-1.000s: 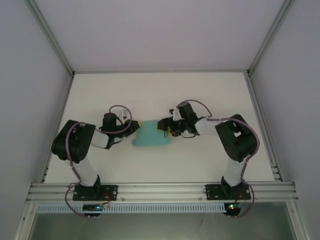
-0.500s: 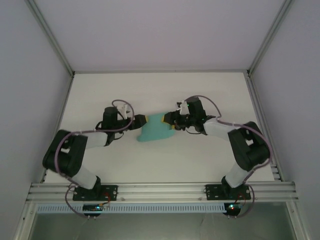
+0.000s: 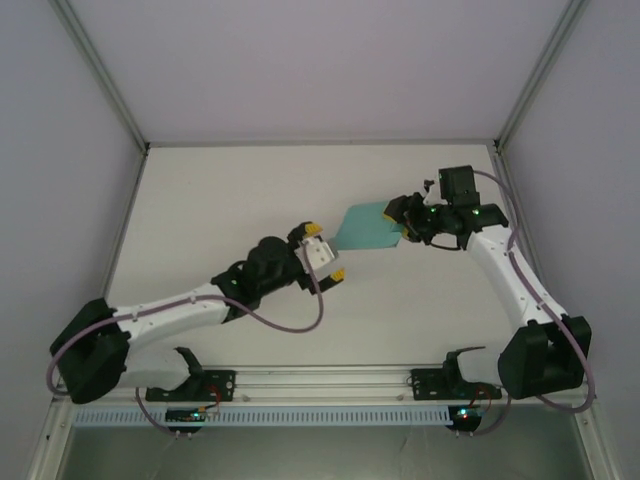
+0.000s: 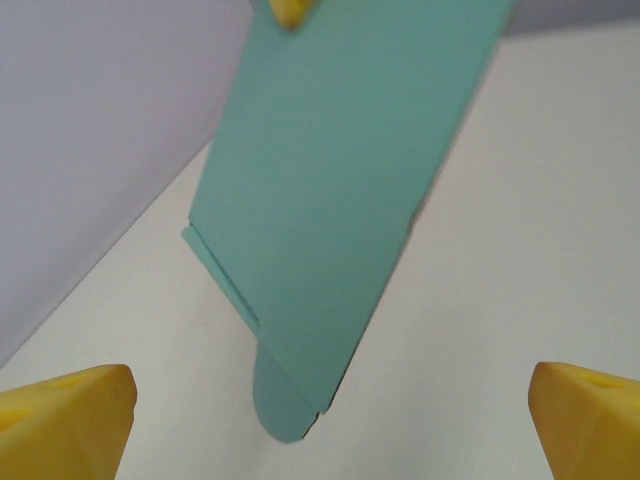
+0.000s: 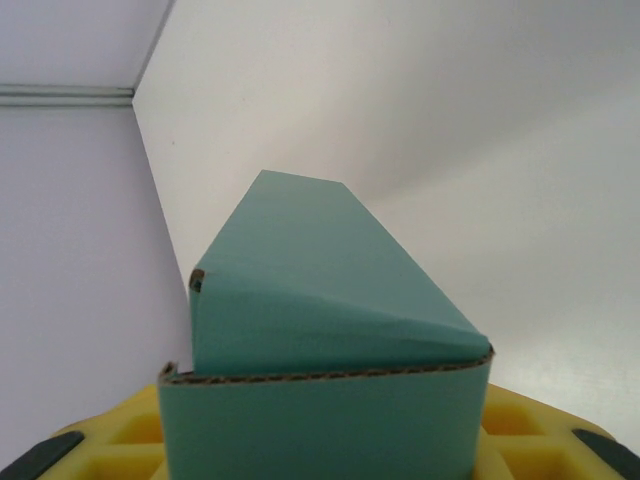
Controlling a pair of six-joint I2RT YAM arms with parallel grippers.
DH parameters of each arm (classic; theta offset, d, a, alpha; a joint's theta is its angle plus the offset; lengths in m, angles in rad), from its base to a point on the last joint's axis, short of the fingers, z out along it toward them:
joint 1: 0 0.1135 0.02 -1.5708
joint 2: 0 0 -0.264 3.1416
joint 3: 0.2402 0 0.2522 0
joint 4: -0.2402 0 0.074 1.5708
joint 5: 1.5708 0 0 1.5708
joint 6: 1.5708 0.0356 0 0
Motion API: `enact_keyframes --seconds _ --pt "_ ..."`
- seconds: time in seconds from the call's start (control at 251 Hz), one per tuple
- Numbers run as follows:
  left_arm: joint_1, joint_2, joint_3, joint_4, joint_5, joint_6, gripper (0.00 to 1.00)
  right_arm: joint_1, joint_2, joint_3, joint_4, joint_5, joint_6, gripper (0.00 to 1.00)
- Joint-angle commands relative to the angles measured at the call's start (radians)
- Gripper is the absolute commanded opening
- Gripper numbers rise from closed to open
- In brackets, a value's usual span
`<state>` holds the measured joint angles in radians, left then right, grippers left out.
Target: Assemble paper box
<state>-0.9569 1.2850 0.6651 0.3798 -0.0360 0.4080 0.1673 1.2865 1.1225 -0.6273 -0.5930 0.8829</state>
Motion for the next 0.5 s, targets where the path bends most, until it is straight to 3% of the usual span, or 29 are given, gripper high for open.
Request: enact_keyframes --seconds 0.0,0.243,0.319,0.403,0.495 --pt "-0.048 0.074 0.041 0.095 -0.181 0.203 1.00 -0.015 -0.001 0.016 -0.129 -0.106 0.099 0.37" --pt "-0.061 0.178 0.058 0.246 -0.233 0.257 1.00 -0.015 0.026 0.006 -0.172 -0.138 0.107 0.37" --pt "-0.061 0.183 0.052 0.284 -0.224 0.265 0.96 -0.014 0.036 0.005 -0.165 -0.128 0.099 0.39" --pt "-0.062 0.195 0.056 0.301 -0.215 0.285 0.86 -0.014 0.047 -0.003 -0.157 -0.150 0.090 0.39" --pt "-0.063 0.206 0.060 0.310 -0.226 0.300 0.67 -0.012 0.059 0.003 -0.173 -0.156 0.083 0.40"
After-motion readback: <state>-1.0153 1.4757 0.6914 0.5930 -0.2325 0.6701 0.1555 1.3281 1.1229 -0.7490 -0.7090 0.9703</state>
